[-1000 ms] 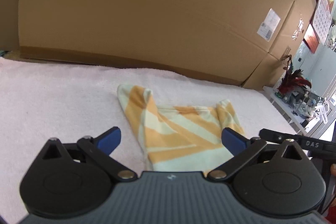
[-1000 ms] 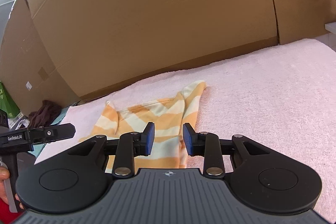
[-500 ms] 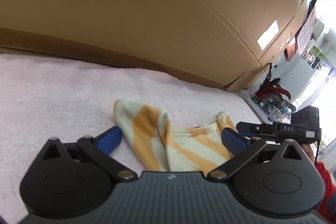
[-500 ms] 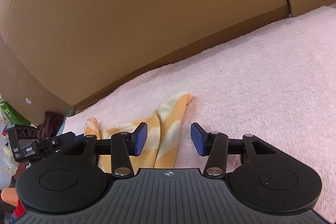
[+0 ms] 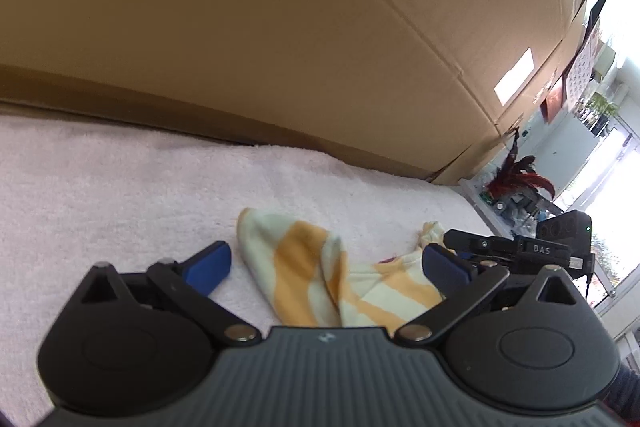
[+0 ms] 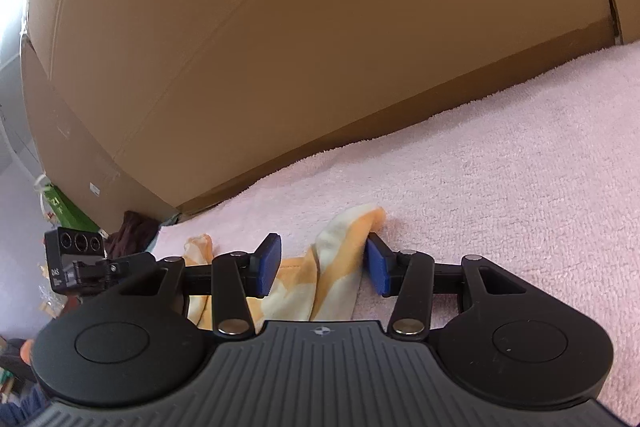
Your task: Fold clothes
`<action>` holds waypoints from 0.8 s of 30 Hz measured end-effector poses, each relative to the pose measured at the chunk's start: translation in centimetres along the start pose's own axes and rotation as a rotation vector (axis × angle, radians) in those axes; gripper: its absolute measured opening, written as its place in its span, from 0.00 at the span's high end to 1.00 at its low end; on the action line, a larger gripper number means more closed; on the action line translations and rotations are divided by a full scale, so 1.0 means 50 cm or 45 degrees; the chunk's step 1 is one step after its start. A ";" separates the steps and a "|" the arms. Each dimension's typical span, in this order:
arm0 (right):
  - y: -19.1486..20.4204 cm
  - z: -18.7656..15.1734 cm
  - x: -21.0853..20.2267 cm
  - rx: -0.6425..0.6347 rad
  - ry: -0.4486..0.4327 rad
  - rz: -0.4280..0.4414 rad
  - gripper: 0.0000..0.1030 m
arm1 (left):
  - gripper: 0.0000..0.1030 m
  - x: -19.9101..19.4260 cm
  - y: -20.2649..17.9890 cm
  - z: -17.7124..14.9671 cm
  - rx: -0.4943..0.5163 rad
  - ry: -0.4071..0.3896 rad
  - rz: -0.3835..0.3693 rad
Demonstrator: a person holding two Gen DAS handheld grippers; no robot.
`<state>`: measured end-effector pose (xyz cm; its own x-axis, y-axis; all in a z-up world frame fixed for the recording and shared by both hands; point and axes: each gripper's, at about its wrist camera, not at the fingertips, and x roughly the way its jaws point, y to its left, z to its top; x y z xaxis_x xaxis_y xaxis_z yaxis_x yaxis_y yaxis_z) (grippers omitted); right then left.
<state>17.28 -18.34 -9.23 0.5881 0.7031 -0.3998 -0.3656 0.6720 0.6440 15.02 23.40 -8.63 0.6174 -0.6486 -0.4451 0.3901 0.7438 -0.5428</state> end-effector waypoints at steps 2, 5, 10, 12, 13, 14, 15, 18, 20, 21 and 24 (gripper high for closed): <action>0.003 0.000 -0.002 -0.004 -0.001 -0.022 0.62 | 0.04 -0.001 0.002 0.001 -0.006 0.003 -0.004; 0.001 0.000 -0.002 0.008 0.020 -0.040 0.89 | 0.21 -0.001 0.010 0.002 -0.044 0.017 -0.042; 0.001 0.000 -0.001 -0.007 0.036 -0.021 0.93 | 0.35 0.000 0.022 0.000 -0.099 0.026 -0.086; 0.001 0.000 -0.001 -0.013 0.035 -0.025 0.93 | 0.39 -0.002 0.023 -0.002 -0.106 0.015 -0.080; -0.002 0.000 -0.001 -0.003 0.031 -0.030 0.92 | 0.40 -0.003 0.024 -0.003 -0.107 0.009 -0.075; -0.005 0.000 0.000 0.009 0.028 -0.036 0.85 | 0.40 -0.003 0.025 -0.003 -0.109 0.004 -0.070; -0.008 0.000 0.001 0.023 0.031 -0.029 0.80 | 0.41 -0.002 0.025 -0.004 -0.110 0.003 -0.067; -0.004 0.001 0.007 0.024 0.031 0.021 0.67 | 0.40 0.000 0.024 -0.003 -0.111 0.005 -0.070; 0.001 0.001 0.008 0.004 0.022 0.008 0.69 | 0.38 0.002 0.025 -0.002 -0.126 0.004 -0.074; 0.000 0.001 0.008 0.005 0.021 0.001 0.71 | 0.36 0.004 0.026 -0.002 -0.134 0.002 -0.078; -0.006 0.002 0.008 0.032 0.020 -0.014 0.83 | 0.30 0.009 0.019 -0.003 -0.128 -0.005 -0.071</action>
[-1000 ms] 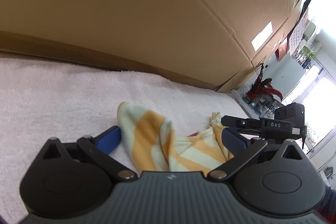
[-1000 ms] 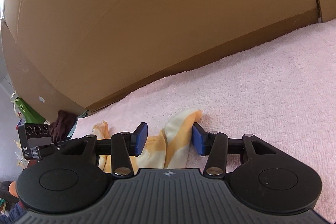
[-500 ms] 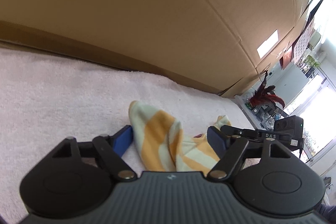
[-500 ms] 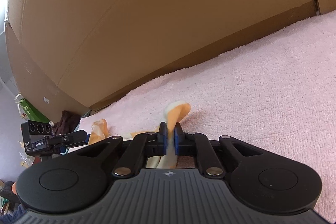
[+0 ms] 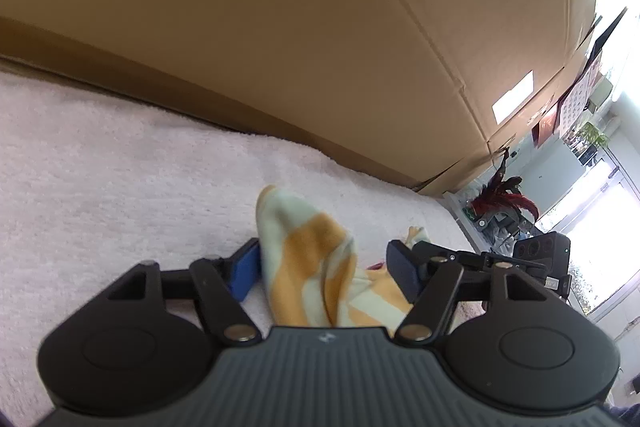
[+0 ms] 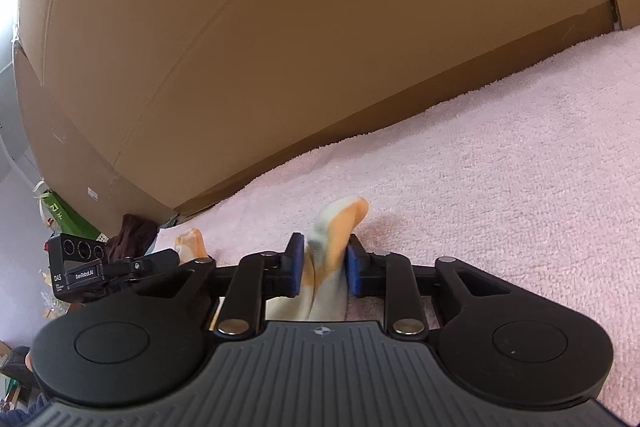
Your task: Fold clothes
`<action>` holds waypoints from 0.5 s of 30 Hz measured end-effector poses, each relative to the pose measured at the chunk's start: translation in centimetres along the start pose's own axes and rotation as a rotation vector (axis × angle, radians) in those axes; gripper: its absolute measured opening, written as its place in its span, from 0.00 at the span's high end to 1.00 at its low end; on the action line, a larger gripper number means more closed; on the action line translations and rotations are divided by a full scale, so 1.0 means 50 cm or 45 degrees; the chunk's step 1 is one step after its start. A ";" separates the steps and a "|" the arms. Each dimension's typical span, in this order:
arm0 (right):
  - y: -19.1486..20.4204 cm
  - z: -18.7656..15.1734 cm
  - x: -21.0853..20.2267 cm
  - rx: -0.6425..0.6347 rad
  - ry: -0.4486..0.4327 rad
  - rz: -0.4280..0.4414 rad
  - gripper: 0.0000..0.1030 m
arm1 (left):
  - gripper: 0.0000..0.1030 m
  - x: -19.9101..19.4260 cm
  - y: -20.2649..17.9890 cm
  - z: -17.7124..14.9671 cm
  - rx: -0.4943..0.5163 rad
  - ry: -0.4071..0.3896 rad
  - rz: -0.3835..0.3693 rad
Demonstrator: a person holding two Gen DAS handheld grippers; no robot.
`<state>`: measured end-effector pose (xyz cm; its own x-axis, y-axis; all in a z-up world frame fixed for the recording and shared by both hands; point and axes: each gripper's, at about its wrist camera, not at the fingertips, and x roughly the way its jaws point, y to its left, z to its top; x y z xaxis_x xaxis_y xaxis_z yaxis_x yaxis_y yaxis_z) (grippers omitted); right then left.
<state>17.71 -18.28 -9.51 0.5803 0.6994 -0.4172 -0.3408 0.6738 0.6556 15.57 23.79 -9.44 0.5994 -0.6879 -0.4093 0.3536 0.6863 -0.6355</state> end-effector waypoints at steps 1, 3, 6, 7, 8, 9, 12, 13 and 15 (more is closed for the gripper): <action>-0.001 0.001 0.000 0.001 0.002 -0.008 0.85 | 0.37 0.003 -0.007 -0.001 0.022 -0.002 0.022; -0.001 0.001 -0.001 -0.005 0.005 -0.018 0.91 | 0.64 0.006 -0.013 -0.002 0.056 0.004 0.063; -0.002 0.001 -0.002 -0.001 0.004 -0.013 0.93 | 0.90 0.007 0.004 0.002 0.002 0.021 0.028; -0.004 0.002 -0.003 0.006 0.003 -0.011 0.93 | 0.91 0.006 0.007 0.002 -0.004 0.018 0.019; -0.005 0.002 -0.004 0.009 0.000 -0.008 0.93 | 0.91 0.005 0.003 0.001 0.011 0.014 0.017; -0.006 0.001 -0.005 0.011 -0.003 -0.005 0.93 | 0.91 0.005 -0.002 0.000 0.033 0.008 0.018; -0.004 0.001 -0.011 -0.005 -0.018 0.014 0.94 | 0.91 -0.001 -0.021 -0.006 0.119 -0.022 0.050; -0.004 0.001 -0.011 -0.005 -0.018 0.016 0.94 | 0.91 -0.002 -0.025 -0.008 0.140 -0.037 0.067; -0.004 0.002 -0.011 -0.003 -0.017 0.018 0.94 | 0.91 -0.001 -0.025 -0.008 0.155 -0.047 0.105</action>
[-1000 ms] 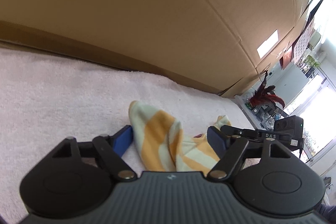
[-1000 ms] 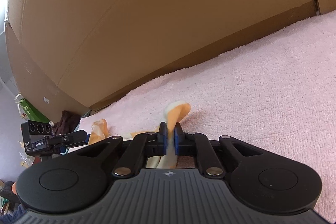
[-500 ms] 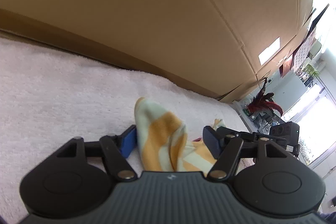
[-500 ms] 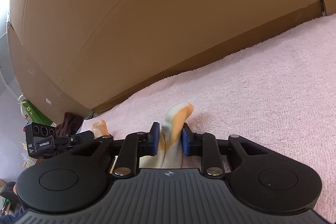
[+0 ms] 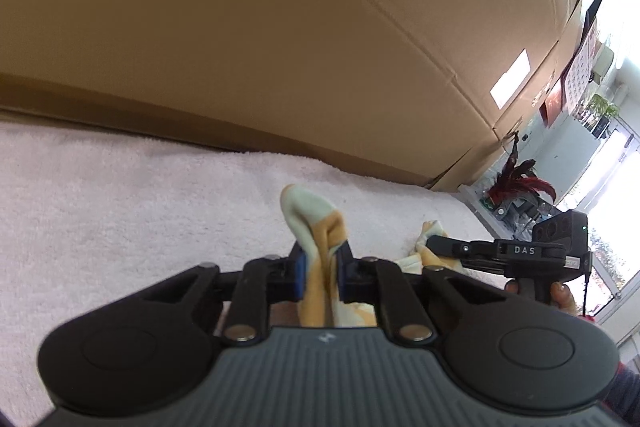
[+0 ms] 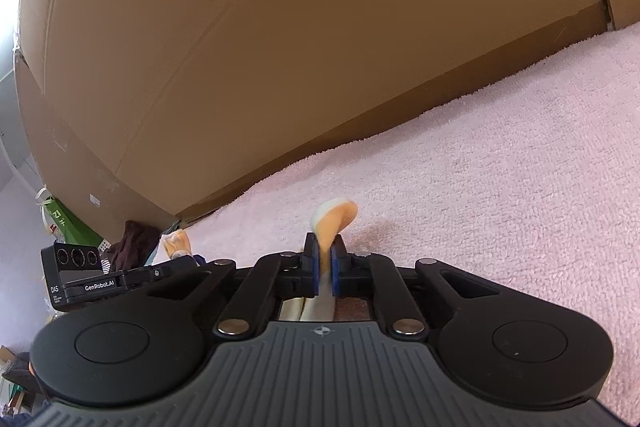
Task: Fold clothes
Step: 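Lift the shirt corner with the right gripper while the left gripper grasps the shirt too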
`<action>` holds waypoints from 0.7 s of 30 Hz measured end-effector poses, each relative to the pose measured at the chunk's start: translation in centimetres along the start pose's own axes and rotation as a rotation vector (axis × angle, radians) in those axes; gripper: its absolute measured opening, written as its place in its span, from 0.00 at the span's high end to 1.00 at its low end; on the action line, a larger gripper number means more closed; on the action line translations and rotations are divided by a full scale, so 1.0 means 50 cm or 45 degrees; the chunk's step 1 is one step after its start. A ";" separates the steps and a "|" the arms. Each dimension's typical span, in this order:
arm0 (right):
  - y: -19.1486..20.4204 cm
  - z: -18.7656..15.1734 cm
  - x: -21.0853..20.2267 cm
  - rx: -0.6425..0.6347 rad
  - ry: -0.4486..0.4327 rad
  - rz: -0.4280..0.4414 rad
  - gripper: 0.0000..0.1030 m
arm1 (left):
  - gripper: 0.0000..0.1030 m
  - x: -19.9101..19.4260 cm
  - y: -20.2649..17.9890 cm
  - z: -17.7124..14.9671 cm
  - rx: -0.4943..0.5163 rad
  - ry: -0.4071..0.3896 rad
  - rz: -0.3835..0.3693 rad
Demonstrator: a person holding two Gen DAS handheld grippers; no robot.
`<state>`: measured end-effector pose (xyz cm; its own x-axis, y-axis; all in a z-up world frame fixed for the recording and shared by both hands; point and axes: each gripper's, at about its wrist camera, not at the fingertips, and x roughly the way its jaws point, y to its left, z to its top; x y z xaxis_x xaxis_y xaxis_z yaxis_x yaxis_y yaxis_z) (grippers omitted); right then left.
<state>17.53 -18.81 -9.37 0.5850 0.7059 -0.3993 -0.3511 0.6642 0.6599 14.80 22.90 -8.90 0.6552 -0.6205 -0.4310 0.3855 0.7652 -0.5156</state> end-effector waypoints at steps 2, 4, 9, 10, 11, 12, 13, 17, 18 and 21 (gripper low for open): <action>0.001 0.000 -0.002 -0.001 -0.007 0.014 0.94 | 0.91 0.004 0.000 0.001 0.003 0.008 0.014; 0.002 0.000 -0.005 -0.001 -0.018 0.023 0.94 | 0.91 0.004 -0.004 0.000 0.019 0.003 0.031; 0.010 -0.001 -0.021 -0.006 -0.072 0.055 0.94 | 0.91 -0.018 -0.030 -0.003 0.068 -0.065 0.075; 0.016 -0.002 -0.030 0.000 -0.095 0.073 0.94 | 0.91 -0.024 -0.038 -0.005 0.083 -0.083 0.084; 0.021 -0.004 -0.040 0.007 -0.119 0.093 0.94 | 0.91 -0.034 -0.048 -0.006 0.098 -0.105 0.088; 0.026 -0.005 -0.050 0.014 -0.143 0.113 0.94 | 0.91 -0.044 -0.057 -0.007 0.112 -0.128 0.090; 0.033 -0.008 -0.062 0.016 -0.165 0.134 0.94 | 0.91 -0.054 -0.064 -0.006 0.115 -0.149 0.083; 0.061 -0.021 -0.112 0.010 -0.240 0.211 0.94 | 0.91 -0.102 -0.097 -0.002 0.119 -0.223 0.027; 0.070 -0.024 -0.126 -0.002 -0.249 0.227 0.95 | 0.91 -0.115 -0.108 -0.005 0.134 -0.235 0.016; 0.096 -0.034 -0.166 -0.043 -0.269 0.275 0.95 | 0.91 -0.158 -0.141 -0.020 0.188 -0.266 -0.024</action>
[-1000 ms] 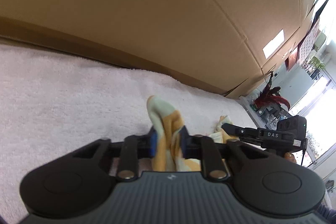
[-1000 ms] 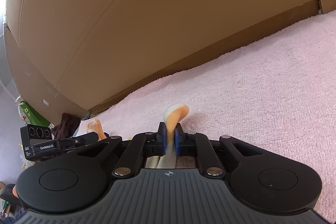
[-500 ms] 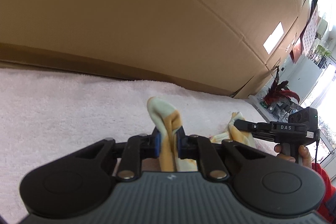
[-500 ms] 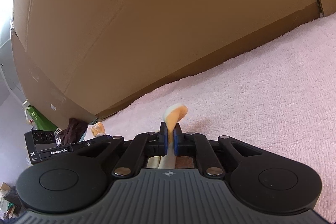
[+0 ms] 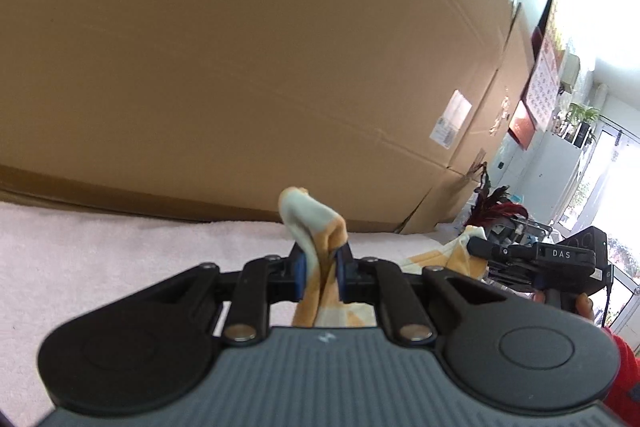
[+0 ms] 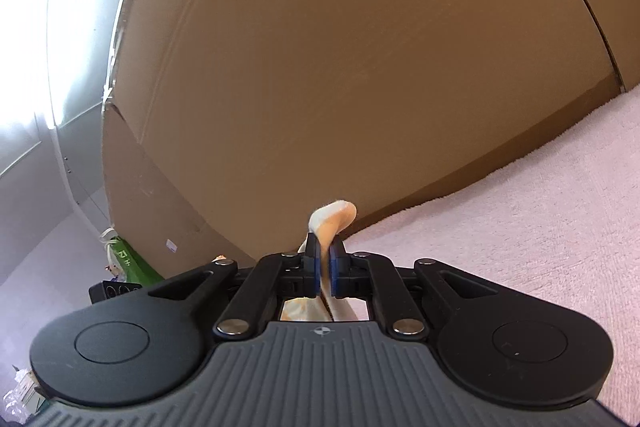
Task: Fold clothes
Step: 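Lift the shirt corner with the right gripper while the left gripper grasps the shirt too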
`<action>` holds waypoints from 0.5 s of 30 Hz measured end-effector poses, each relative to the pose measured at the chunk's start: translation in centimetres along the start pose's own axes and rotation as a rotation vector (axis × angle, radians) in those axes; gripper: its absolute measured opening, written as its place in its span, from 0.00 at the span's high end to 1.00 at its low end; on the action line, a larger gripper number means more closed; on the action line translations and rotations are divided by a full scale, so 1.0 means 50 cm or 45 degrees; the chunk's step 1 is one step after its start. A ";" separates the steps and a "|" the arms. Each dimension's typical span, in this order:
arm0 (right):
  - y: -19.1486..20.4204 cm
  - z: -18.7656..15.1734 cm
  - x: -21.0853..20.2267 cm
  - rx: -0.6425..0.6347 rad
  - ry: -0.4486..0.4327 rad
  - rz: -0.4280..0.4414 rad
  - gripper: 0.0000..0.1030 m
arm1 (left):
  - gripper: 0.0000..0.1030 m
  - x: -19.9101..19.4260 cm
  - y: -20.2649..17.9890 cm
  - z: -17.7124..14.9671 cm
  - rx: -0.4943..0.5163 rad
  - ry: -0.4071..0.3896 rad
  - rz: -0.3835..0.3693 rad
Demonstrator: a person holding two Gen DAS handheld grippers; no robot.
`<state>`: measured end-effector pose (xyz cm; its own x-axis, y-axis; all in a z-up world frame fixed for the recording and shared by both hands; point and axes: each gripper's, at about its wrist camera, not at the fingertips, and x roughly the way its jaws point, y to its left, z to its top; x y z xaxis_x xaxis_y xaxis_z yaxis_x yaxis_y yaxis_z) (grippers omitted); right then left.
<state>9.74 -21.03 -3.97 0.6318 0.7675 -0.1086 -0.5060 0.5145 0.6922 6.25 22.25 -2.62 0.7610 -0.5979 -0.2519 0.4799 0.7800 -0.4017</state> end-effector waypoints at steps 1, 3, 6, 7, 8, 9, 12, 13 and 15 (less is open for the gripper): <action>0.011 -0.002 -0.011 -0.015 -0.001 0.017 0.95 | 0.91 -0.018 -0.010 -0.002 0.013 -0.010 -0.013; 0.033 -0.009 -0.034 -0.058 0.006 0.047 0.95 | 0.91 -0.052 -0.026 -0.008 0.028 -0.025 -0.037; 0.061 -0.022 -0.066 -0.111 0.034 0.082 0.95 | 0.91 -0.101 -0.044 -0.023 0.035 -0.033 -0.082; 0.071 -0.028 -0.077 -0.130 0.046 0.091 0.95 | 0.91 -0.113 -0.050 -0.030 0.037 -0.030 -0.095; 0.081 -0.034 -0.087 -0.149 0.059 0.100 0.95 | 0.91 -0.124 -0.055 -0.037 0.040 -0.025 -0.108; 0.089 -0.040 -0.096 -0.171 0.073 0.107 0.95 | 0.91 -0.135 -0.061 -0.044 0.043 -0.019 -0.120; 0.113 -0.057 -0.120 -0.234 0.121 0.124 0.95 | 0.91 -0.167 -0.075 -0.068 0.058 0.005 -0.144; 0.116 -0.063 -0.128 -0.263 0.144 0.116 0.95 | 0.91 -0.178 -0.079 -0.077 0.070 0.016 -0.152; 0.121 -0.074 -0.145 -0.325 0.193 0.096 0.95 | 0.91 -0.195 -0.090 -0.093 0.113 0.043 -0.161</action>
<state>-0.08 -22.07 -1.64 0.5014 0.8458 -0.1822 -0.6917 0.5184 0.5028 -5.38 23.71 -2.44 0.6774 -0.6974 -0.2342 0.6090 0.7102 -0.3532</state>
